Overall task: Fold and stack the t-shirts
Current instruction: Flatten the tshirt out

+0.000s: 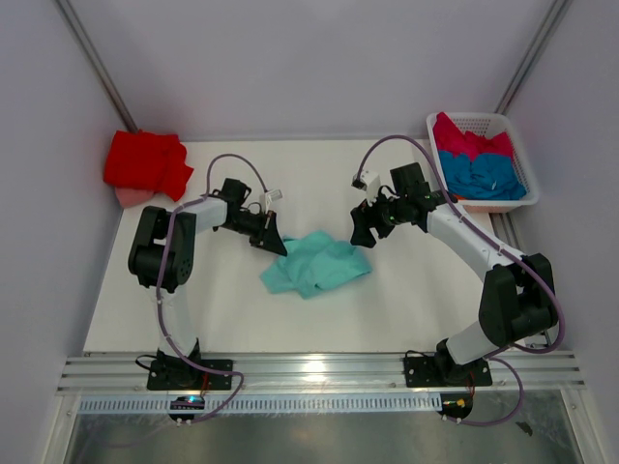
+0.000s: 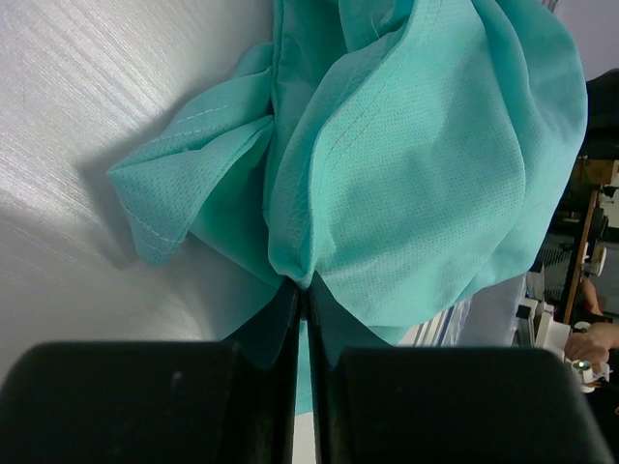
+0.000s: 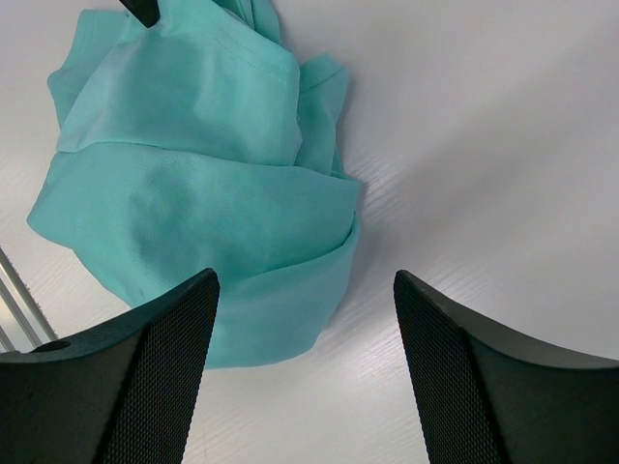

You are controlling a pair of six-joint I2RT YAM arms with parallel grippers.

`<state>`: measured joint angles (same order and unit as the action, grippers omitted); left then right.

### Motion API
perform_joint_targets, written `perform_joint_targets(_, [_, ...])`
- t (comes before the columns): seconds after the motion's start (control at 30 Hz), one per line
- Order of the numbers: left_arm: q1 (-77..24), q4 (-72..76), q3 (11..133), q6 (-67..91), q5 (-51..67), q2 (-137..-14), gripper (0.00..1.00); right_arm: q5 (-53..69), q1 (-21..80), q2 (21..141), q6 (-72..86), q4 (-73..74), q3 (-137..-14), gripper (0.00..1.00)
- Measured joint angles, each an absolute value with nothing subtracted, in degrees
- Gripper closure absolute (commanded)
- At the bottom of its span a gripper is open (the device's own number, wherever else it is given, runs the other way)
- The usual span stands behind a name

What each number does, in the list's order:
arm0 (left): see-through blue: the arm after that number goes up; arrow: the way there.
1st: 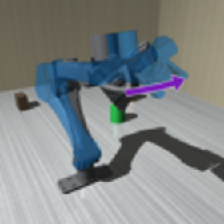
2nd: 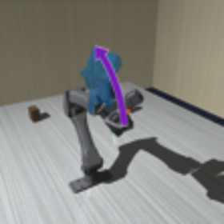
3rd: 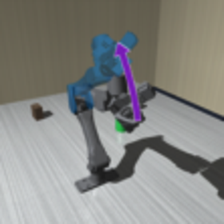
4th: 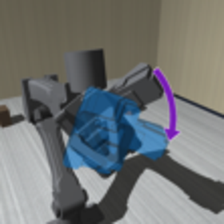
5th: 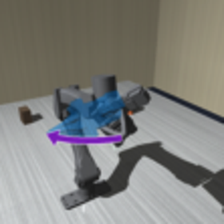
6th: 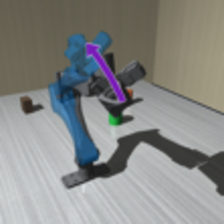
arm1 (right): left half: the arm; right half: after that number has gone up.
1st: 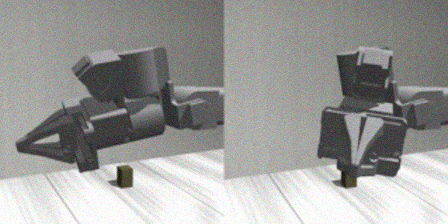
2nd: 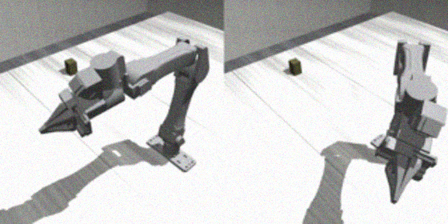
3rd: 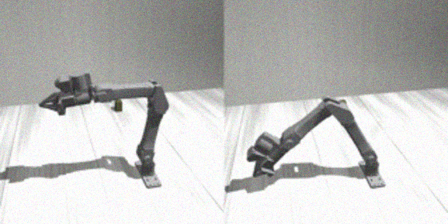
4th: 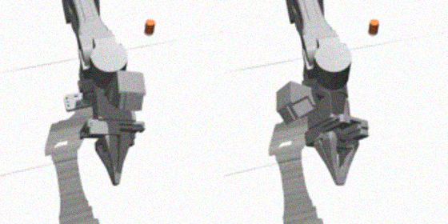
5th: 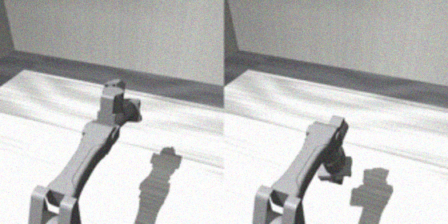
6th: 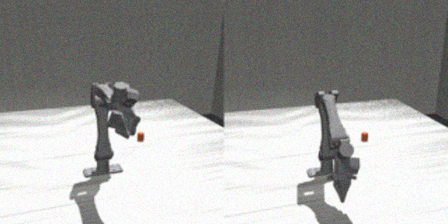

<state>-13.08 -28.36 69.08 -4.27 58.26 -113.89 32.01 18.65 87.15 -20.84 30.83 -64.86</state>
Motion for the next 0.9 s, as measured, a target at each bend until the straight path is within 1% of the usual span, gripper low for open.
perform_joint_targets(0.03, [-13.08,-28.77,69.19,-4.82,58.08,-113.89,0.93,32.01,18.65,87.15,-20.84,30.83,-64.86,0.23])
perform_joint_targets(0.07, [-13.08,-28.97,69.25,-5.04,58.0,-113.89,0.77,32.01,18.65,87.15,-20.84,30.83,-64.86,0.23])
perform_joint_targets(0.17, [-13.08,-30.35,69.87,-6.35,57.28,-113.82,0.57,32.01,18.65,87.15,-20.84,30.83,-64.86,0.23])
perform_joint_targets(0.4, [-13.04,-32.18,71.83,-6.79,57.04,-113.47,0.56,32.03,18.65,87.15,-20.86,30.85,-64.86,0.23])
perform_joint_targets(0.6, [-13.04,-32.88,71.99,-7.4,57.04,-113.47,0.58,32.03,18.65,87.15,-20.86,30.85,-64.86,0.23])
perform_joint_targets(0.8, [-13.04,-33.63,71.99,-8.1,56.99,-113.47,0.59,32.08,18.65,87.15,-20.86,30.85,-64.86,0.23])
perform_joint_targets(0.83, [-13.04,-33.74,71.99,-8.21,56.95,-113.47,0.82,32.08,18.65,87.15,-20.86,30.85,-64.86,0.23])
perform_joint_targets(0.87, [-13.04,-33.78,71.99,-8.12,56.88,-113.47,1.0,32.08,18.65,87.15,-20.86,30.85,-64.86,0.23])
perform_joint_targets(0.9, [-13.04,-34.0,71.99,-8.23,56.64,-113.47,1.0,32.08,18.65,87.15,-20.86,30.85,-64.86,0.23])
